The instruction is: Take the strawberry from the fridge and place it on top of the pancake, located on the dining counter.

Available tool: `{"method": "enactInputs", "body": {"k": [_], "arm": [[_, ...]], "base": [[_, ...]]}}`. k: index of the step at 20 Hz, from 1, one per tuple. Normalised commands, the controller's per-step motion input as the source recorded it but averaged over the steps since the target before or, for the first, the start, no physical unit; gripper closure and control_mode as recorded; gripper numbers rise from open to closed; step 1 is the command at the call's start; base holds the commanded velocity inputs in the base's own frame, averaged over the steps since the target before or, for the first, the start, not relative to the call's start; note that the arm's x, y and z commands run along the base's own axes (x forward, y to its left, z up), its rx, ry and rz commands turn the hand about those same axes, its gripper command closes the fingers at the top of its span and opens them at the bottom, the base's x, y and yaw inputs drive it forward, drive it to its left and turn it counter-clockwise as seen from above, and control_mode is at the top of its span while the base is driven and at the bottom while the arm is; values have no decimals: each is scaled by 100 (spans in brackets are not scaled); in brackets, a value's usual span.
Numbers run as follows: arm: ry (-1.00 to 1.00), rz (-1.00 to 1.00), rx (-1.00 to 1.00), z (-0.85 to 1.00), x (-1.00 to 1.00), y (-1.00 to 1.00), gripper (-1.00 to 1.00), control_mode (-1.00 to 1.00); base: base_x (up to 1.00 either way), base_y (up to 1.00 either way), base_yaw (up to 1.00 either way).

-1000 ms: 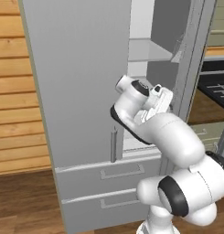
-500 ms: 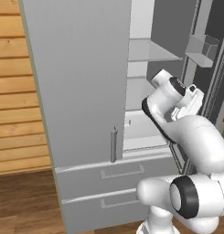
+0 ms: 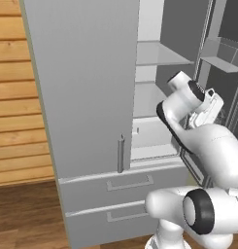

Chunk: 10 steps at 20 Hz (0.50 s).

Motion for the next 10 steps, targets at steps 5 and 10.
{"method": "enactInputs", "body": {"k": [5, 10], "arm": [[-12, 19, 26, 4, 0, 98, -100, -100], [-8, 27, 47, -15, 2, 99, -100, -100]], "base": [[0, 0, 0], [0, 0, 0]]}}
